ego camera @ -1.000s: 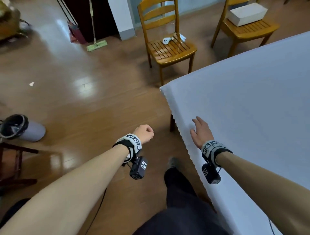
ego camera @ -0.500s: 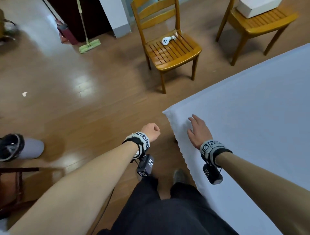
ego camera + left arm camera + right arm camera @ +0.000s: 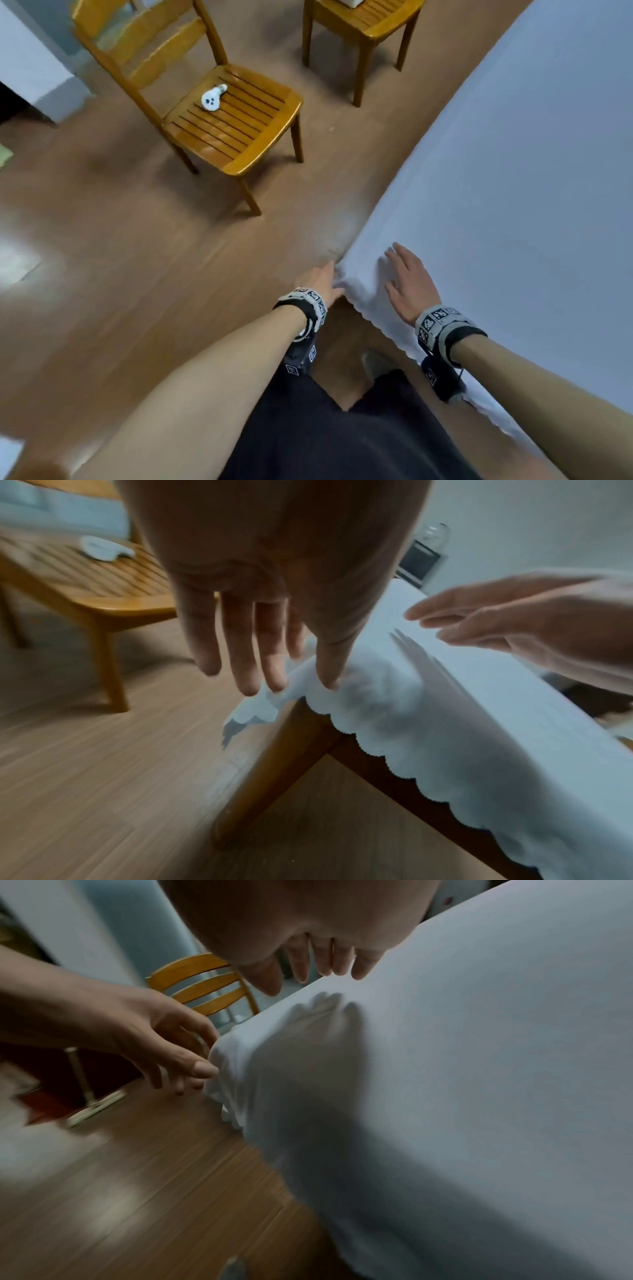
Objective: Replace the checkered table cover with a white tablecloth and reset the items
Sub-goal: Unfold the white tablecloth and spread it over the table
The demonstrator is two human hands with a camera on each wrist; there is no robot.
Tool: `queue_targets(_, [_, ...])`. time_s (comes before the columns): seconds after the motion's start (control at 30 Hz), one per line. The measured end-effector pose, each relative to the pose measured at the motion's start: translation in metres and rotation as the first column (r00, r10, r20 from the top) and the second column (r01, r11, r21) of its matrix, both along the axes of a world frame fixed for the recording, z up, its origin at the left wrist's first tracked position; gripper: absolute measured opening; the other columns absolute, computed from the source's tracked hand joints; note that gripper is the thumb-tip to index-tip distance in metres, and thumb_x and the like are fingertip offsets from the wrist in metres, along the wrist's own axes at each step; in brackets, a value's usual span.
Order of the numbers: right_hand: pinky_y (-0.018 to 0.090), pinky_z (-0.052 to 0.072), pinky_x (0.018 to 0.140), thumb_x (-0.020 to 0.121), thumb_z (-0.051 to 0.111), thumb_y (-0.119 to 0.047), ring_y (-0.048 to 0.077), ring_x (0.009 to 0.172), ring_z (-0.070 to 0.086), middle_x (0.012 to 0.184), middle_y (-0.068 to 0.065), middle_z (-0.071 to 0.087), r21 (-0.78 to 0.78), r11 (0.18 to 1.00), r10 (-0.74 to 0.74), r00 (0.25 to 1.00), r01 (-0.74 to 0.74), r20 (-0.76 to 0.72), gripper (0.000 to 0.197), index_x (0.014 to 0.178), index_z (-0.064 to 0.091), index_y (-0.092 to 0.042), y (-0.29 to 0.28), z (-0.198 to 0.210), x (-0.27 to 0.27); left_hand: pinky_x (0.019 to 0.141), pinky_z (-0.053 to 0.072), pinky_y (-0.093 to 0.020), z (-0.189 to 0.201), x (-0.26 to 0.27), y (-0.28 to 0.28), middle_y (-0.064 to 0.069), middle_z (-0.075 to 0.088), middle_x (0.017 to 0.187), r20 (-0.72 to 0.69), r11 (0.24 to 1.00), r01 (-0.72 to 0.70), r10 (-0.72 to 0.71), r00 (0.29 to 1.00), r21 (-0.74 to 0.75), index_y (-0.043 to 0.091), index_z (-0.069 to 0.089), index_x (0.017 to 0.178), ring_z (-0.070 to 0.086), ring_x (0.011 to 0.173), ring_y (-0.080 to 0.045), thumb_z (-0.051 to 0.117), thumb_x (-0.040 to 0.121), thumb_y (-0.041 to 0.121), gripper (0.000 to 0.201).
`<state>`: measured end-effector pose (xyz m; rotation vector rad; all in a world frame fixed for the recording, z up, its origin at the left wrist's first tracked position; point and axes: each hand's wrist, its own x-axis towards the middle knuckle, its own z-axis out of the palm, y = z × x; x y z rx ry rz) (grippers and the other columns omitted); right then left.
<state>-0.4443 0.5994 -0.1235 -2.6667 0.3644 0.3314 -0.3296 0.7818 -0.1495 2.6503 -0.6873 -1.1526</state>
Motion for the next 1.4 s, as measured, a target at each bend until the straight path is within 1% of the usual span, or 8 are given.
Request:
queue_targets(0.1, [0.042,0.025,0.118,0.090,0.040,-0.028,0.034,0.143,0.029,0.159,0.016,0.028,-0.018,0.978,-0.210,0.978,0.210,-0.017,0.062,0.147,0.039,-0.003,0.016,0.007,-0.006,0.078,0.055,-0.040,-0.002,0.014,-0.008,-0.007,0.066,0.103,0.019,0.985,0.174,-0.173,0.985,-0.011,0.019,0.055,0.098,0.063,0.091,-0.030,0.043,0.099,0.027,0.014])
queue_targets(0.27, [0.039,0.022,0.118,0.094,0.040,-0.033,0.030,0.146,0.025,0.160,0.011,0.027,-0.010,0.894,-0.448,0.893,0.448,-0.050,0.059,0.147,0.040,-0.009,0.049,0.024,-0.021,0.074,0.053,-0.035,0.008,0.022,0.008,-0.008,0.066,0.097,-0.057,0.949,0.313,-0.314,0.948,-0.023,0.013,0.058,0.100,0.064,0.087,-0.028,0.042,0.098,0.023,0.019])
queue_targets(0.43, [0.032,0.019,0.119,0.099,0.049,-0.021,0.026,0.148,0.023,0.162,0.009,0.024,-0.026,0.863,-0.505,0.861,0.504,-0.060,0.053,0.150,0.036,-0.011,0.066,0.040,-0.013,0.075,0.053,-0.035,0.028,0.049,0.022,-0.007,0.068,0.096,-0.136,0.931,0.364,-0.364,0.922,-0.027,0.011,0.064,0.099,0.065,0.086,-0.027,0.048,0.093,0.028,0.023])
queue_targets(0.53, [0.031,0.017,0.120,0.100,0.045,-0.022,0.023,0.148,0.023,0.161,0.007,0.025,-0.006,0.862,-0.507,0.862,0.507,-0.022,0.053,0.151,0.034,-0.011,0.063,0.049,0.008,0.058,0.041,-0.027,0.055,0.078,0.019,-0.003,0.060,0.087,-0.087,0.926,0.374,-0.377,0.922,-0.045,0.012,0.059,0.091,0.055,0.069,-0.017,0.051,0.092,0.020,0.012])
queue_targets(0.6, [0.032,0.019,0.119,0.101,0.044,-0.023,0.022,0.147,0.024,0.161,0.007,0.027,0.005,0.871,-0.492,0.871,0.492,-0.004,0.052,0.151,0.034,-0.011,0.057,0.055,0.029,0.062,0.038,-0.026,0.080,0.103,0.017,-0.001,0.056,0.085,-0.016,0.936,0.347,-0.348,0.937,-0.064,0.015,0.059,0.090,0.052,0.071,-0.018,0.052,0.092,0.021,0.009])
queue_targets(0.83, [0.036,0.032,0.114,0.100,0.044,-0.024,0.024,0.139,0.036,0.154,0.007,0.038,0.043,0.903,-0.429,0.903,0.428,-0.003,0.049,0.147,0.040,-0.009,0.037,0.079,0.154,0.083,0.055,-0.037,0.155,0.237,-0.002,0.000,0.069,0.095,0.242,0.946,0.297,-0.260,0.935,-0.131,0.026,0.065,0.093,0.064,0.086,-0.023,0.055,0.085,0.039,0.018])
queue_targets(1.13, [0.041,0.041,0.109,0.098,0.048,-0.025,0.025,0.129,0.050,0.142,0.010,0.051,0.057,0.891,-0.447,0.891,0.451,-0.077,0.044,0.138,0.051,-0.009,-0.027,0.109,0.389,0.084,0.053,-0.036,0.189,0.453,-0.065,-0.001,0.067,0.107,0.363,0.914,0.402,-0.358,0.860,-0.050,0.027,0.061,0.102,0.061,0.095,-0.026,0.053,0.086,0.044,0.025])
queue_targets(1.4, [0.040,0.045,0.103,0.096,0.048,-0.028,0.025,0.120,0.054,0.135,0.009,0.055,0.031,0.875,-0.482,0.875,0.483,-0.042,0.040,0.132,0.057,-0.012,-0.096,0.157,0.515,0.076,0.045,-0.033,0.217,0.593,-0.149,-0.002,0.064,0.111,0.349,0.871,0.490,-0.447,0.824,-0.041,0.025,0.058,0.107,0.057,0.093,-0.023,0.051,0.090,0.043,0.026])
